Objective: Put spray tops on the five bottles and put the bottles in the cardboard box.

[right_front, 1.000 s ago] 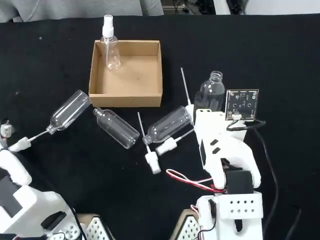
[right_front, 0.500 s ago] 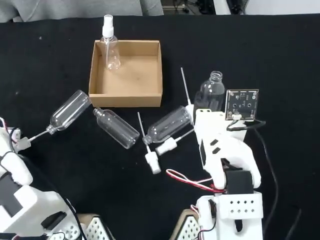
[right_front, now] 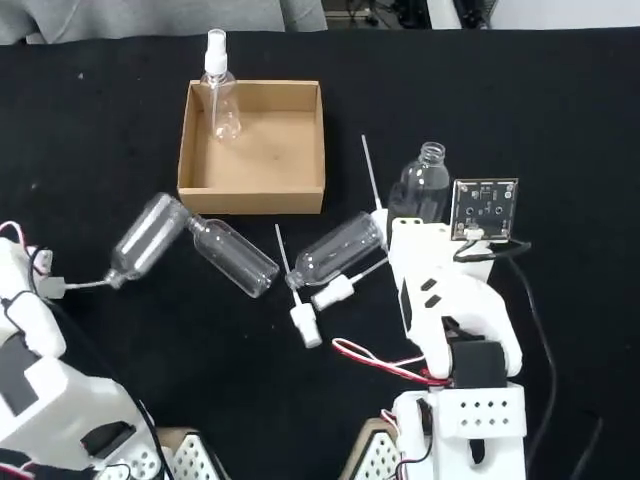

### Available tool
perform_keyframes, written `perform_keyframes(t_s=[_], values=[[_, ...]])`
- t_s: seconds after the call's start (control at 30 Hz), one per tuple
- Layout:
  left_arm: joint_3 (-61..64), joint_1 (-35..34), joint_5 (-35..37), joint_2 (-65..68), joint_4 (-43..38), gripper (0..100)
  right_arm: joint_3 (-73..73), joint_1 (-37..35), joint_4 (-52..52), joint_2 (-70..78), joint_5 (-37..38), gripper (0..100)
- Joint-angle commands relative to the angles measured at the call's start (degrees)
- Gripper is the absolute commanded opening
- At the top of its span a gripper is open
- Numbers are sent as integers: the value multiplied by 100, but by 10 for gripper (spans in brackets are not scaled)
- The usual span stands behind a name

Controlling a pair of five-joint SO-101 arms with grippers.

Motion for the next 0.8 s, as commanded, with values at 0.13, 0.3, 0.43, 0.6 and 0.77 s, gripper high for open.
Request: perform_keyframes(t_s=[0.13, 0.3, 0.43, 0.6, 0.77], values=[[-57, -13, 0, 193, -26, 34, -22, 79, -176, -101, 26, 117], [-233, -13, 26, 193, 413, 29, -22, 79, -176, -101, 26, 117], [-593, -13, 26, 193, 1011, 29, -22, 79, -176, -101, 26, 117], [-1033, -136, 26, 185, 1327, 29, -22, 79, -176, -101, 26, 117], [-1429, -497, 9, 185, 1345, 29, -22, 79, -176, -101, 26, 117]])
